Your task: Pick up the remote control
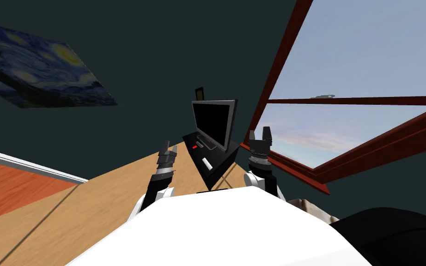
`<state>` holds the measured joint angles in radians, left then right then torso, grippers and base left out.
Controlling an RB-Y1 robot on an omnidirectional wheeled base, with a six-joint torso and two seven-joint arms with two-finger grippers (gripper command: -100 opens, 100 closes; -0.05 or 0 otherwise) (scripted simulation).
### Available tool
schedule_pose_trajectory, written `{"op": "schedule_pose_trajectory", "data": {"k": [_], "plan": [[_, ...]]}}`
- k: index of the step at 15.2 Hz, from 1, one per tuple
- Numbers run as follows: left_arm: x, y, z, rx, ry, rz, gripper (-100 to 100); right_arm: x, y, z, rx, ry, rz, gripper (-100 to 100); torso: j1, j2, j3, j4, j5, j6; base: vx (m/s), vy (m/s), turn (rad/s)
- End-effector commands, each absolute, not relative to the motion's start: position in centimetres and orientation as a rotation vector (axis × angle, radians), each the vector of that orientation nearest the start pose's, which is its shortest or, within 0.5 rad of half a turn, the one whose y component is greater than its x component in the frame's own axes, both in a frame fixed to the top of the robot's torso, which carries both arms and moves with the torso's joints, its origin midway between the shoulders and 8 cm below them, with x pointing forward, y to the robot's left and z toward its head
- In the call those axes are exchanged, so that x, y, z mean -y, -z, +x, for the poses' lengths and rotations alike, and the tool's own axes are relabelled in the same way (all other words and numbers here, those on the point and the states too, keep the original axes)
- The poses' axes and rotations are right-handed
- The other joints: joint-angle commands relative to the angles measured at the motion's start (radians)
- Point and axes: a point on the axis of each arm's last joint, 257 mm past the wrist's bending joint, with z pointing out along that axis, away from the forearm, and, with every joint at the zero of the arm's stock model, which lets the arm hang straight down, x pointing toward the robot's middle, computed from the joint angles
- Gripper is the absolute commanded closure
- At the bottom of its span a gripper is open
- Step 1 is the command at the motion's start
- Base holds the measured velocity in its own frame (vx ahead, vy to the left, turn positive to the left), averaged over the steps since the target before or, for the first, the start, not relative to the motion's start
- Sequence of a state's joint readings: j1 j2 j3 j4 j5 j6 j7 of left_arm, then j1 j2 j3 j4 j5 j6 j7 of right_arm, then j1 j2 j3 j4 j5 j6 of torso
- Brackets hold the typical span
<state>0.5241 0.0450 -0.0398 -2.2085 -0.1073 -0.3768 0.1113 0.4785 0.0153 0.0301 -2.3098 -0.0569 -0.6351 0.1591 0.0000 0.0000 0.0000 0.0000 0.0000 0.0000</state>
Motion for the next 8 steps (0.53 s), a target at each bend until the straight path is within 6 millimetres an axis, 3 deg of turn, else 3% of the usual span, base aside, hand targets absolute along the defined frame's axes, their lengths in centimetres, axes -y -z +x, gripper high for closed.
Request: {"op": "schedule_pose_trajectory", "data": {"k": [1,5,8], "plan": [[-26.5,5.4,37.8,-0.87,1.284,-0.79,-100,27.2,-6.7,31.3,-0.465,-1.257,0.513,0,0.0,0.0,0.0,0.0,0.0,0.0,-0.018,0.008,-0.119],[-28.4,8.6,38.8,-0.964,1.209,-0.833,-100,27.2,-6.7,31.3,-0.465,-1.257,0.513,0,0.003,0.005,0.003,0.001,0.0,0.001,-0.08,0.029,-0.311],[-30.8,12.4,39.7,-1.049,1.122,-0.903,-100,27.2,-6.7,31.3,-0.465,-1.257,0.513,0,0.004,0.008,0.005,0.002,0.001,0.001,-0.114,0.041,-0.455]]}}
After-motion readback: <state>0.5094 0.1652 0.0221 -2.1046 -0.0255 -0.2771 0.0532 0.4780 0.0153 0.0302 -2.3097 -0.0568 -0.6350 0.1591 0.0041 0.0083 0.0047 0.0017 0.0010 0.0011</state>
